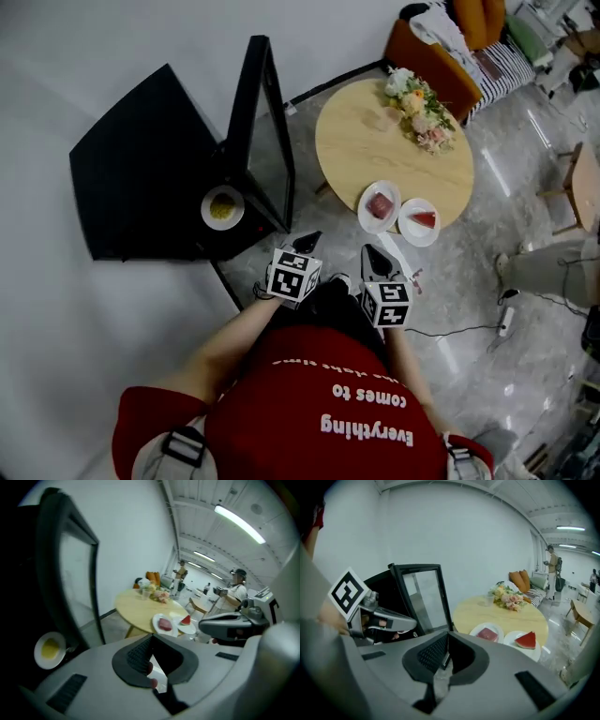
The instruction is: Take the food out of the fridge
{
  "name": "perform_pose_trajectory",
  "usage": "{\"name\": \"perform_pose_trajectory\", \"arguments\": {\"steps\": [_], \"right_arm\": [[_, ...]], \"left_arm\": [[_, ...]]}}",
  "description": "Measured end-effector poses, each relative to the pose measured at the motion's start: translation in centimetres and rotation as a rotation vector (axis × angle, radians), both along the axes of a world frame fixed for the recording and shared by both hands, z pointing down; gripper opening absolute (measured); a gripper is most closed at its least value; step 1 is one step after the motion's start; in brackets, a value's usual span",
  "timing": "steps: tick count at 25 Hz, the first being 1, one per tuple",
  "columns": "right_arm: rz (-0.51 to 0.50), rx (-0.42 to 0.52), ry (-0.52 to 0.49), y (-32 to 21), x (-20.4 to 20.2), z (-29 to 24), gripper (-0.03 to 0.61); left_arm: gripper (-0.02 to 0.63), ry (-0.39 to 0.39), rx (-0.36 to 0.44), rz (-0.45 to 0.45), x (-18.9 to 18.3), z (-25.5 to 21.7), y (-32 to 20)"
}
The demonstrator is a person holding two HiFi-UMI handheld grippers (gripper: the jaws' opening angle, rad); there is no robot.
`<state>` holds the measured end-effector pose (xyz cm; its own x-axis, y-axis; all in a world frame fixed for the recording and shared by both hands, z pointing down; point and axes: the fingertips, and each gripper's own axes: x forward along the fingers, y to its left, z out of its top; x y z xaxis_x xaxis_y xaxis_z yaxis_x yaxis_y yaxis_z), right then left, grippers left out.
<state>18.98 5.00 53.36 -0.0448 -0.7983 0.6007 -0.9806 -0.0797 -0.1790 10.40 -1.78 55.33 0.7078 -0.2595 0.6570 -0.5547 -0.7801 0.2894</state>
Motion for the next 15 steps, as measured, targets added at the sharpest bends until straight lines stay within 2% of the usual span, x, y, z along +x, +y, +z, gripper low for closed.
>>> {"name": "perform_pose_trajectory", "arguments": {"steps": [4, 7, 11, 15], "right_arm": [[-0.096, -0.028, -0.014, -1.4, -4.6, 0.7, 0.011], [-0.191, -0.062, -0.037, -2.0, -8.2, 1.7, 0.011], [-0.316, -0.115, -0.09, -3.0, -12.9, 3.5, 0.011], [-0.398, -0.154, -0.149, -5.0, -17.1, 5.1, 0.011]], "left_arm": [[0.008, -0.06, -0.062, -0.268, -10.9, 2.2, -3.1], [0.008, -0.094, -0.068, -0.408, -16.9, 3.1, -4.3], [0.007, -0.081, -0.064, -0.52, -20.6, 3.5, -5.5], [0.008, -0.048, -0.057, -0.616, -23.5, 4.1, -7.0]]}}
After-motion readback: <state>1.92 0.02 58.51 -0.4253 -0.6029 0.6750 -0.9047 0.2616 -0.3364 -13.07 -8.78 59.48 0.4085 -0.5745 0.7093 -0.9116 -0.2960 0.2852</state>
